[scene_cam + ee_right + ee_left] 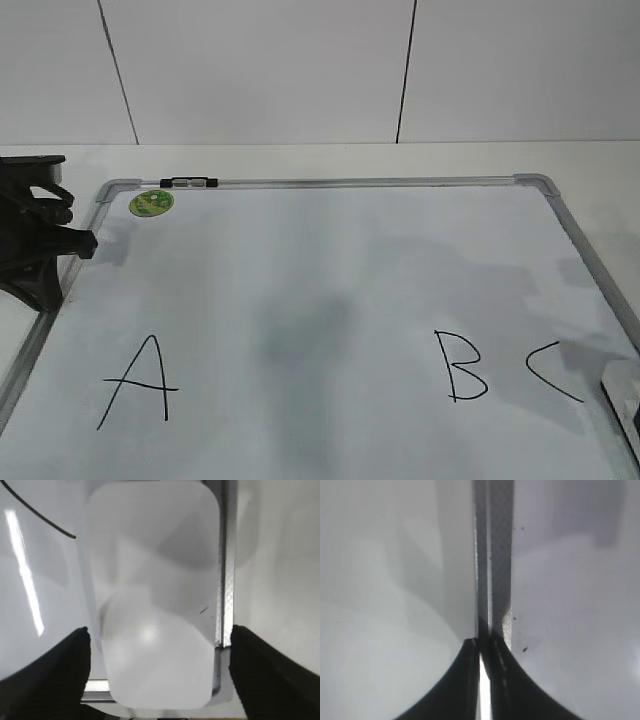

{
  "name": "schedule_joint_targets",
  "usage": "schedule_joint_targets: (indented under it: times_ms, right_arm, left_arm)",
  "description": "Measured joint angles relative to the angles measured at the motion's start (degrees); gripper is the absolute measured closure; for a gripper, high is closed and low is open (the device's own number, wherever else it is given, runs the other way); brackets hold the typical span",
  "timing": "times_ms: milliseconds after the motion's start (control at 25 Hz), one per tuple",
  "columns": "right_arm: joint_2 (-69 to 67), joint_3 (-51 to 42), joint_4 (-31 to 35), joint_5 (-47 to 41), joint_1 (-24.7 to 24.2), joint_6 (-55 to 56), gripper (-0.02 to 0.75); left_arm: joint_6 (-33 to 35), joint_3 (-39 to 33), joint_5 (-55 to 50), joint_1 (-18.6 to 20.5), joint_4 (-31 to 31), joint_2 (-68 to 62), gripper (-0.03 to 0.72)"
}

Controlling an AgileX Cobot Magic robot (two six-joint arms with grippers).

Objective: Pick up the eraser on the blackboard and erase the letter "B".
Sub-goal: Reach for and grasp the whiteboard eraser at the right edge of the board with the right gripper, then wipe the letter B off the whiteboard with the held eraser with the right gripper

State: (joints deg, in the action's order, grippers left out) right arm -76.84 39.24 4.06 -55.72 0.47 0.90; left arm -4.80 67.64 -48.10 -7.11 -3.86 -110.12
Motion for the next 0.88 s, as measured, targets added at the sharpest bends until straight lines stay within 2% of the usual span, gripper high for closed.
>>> schedule_joint_targets:
  times_ms: [880]
  right_arm:
    - [-7.6, 0.1, 0.2, 5.0, 0.0, -0.9, 0.07]
  left_arm:
    - [0.0, 0.0, -0.1, 0.0, 0.0, 0.0, 0.668]
